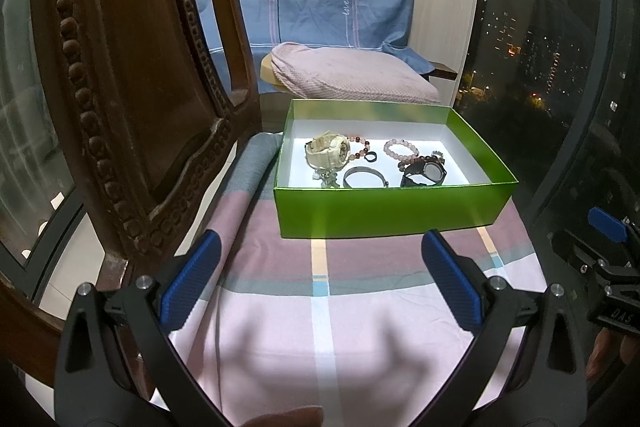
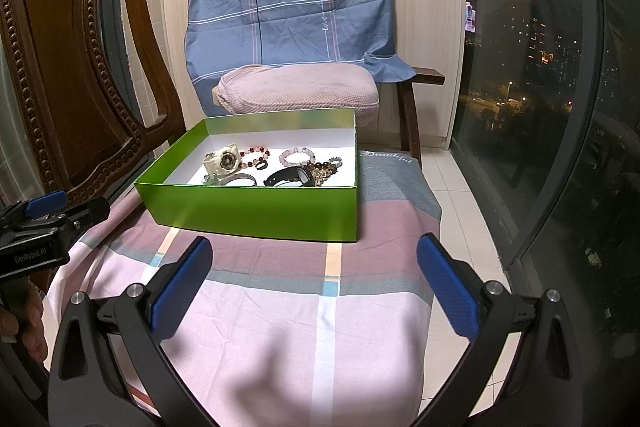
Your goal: Organize jewelry
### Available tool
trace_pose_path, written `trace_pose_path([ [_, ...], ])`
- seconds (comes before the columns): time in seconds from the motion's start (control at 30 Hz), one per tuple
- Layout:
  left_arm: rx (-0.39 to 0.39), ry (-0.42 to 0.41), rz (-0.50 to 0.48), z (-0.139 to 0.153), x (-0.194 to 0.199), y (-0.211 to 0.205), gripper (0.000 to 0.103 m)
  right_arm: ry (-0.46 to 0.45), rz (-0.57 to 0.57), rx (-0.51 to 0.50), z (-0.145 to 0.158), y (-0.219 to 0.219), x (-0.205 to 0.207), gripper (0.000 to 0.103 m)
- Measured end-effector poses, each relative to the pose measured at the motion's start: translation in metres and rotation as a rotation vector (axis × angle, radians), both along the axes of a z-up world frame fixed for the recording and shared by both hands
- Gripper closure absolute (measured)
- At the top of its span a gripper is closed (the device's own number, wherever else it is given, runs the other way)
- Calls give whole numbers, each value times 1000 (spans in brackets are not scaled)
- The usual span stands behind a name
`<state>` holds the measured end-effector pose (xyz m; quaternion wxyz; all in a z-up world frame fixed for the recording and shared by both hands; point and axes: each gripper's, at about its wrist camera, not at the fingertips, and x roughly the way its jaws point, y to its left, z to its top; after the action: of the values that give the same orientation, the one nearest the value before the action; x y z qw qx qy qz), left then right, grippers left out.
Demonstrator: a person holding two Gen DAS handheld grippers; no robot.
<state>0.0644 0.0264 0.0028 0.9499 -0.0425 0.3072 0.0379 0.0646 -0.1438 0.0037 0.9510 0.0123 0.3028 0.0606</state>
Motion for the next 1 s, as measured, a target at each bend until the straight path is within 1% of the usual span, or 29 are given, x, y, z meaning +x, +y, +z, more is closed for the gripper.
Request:
trace_pose_path([
  [1.0,5,4,-8,-1,-1,-2,4,2,3,-2,-1,2,0,3],
])
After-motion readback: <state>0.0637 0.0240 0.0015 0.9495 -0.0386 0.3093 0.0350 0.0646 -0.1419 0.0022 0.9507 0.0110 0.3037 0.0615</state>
